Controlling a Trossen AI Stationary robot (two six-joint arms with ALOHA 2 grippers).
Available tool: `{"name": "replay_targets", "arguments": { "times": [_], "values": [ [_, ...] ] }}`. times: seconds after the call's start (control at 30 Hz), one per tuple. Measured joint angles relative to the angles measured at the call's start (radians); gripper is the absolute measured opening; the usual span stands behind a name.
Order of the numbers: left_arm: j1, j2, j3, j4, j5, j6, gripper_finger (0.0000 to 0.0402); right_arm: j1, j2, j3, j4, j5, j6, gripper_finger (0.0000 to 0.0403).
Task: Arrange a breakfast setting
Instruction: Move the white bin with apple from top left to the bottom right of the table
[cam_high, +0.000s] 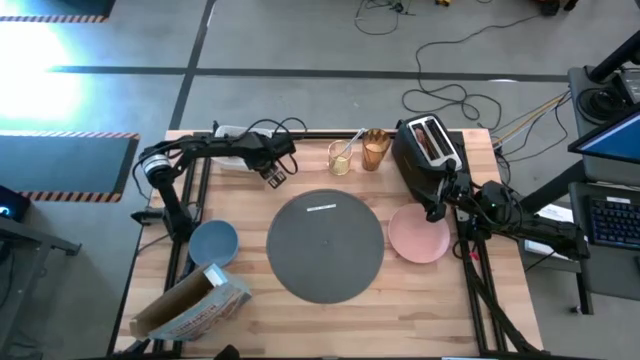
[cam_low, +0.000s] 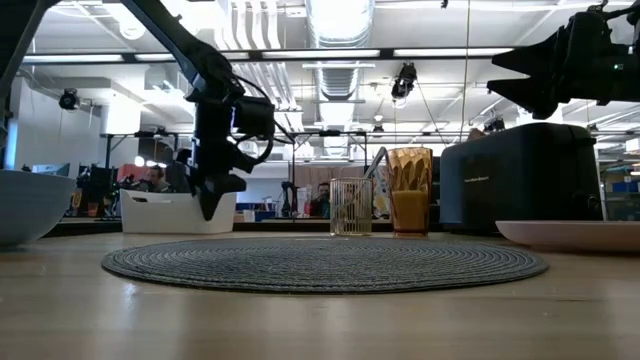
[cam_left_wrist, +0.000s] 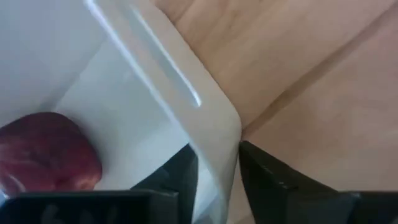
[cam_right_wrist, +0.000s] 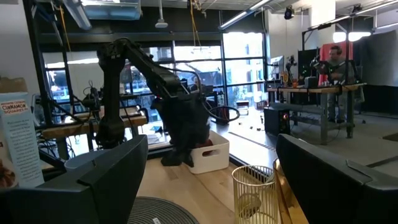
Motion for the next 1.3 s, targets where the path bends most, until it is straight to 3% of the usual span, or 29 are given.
{"name": "replay_targets", "arguments": {
  "times": [0.2, 0.33, 0.43, 0.6, 0.77, 0.97, 1.3],
  "values": [
    [0.0, -0.011, 0.0, -0.004, 0.003, -0.001, 0.0012, 0.0, 0.0, 0.0, 0.0, 0.0, 0.0, 0.0345],
    [-0.001, -0.024, 0.0, -0.012, 0.014, 0.003, 0.0007, 0.0, 0.0, 0.0, 0.0, 0.0, 0.0, 0.0345],
    [-0.004, -0.041, 0.0, -0.025, 0.067, 0.009, 0.0005, 0.0, 0.0, 0.0, 0.0, 0.0, 0.0, 0.0345],
    [-0.028, -0.071, 0.017, -0.062, 0.272, 0.026, 0.0002, 0.0, 0.0, 0.0, 0.0, 0.0, 0.0, 0.0345],
    [-0.108, -0.094, 0.069, -0.108, 0.376, 0.071, 0.0002, 0.0, 0.0, 0.0, 0.0, 0.0, 0.0, 0.0345],
    [-0.246, -0.091, 0.203, -0.197, 0.386, 0.098, 0.0001, 0.0, 0.0, 0.0, 0.0, 0.0, 0.0, 0.0345],
    [-0.463, -0.038, 0.358, -0.203, 0.397, 0.256, 0.0, 0.0, 0.0, 0.0, 0.01, 0.0, 0.0, 0.0345]
  ]
}}
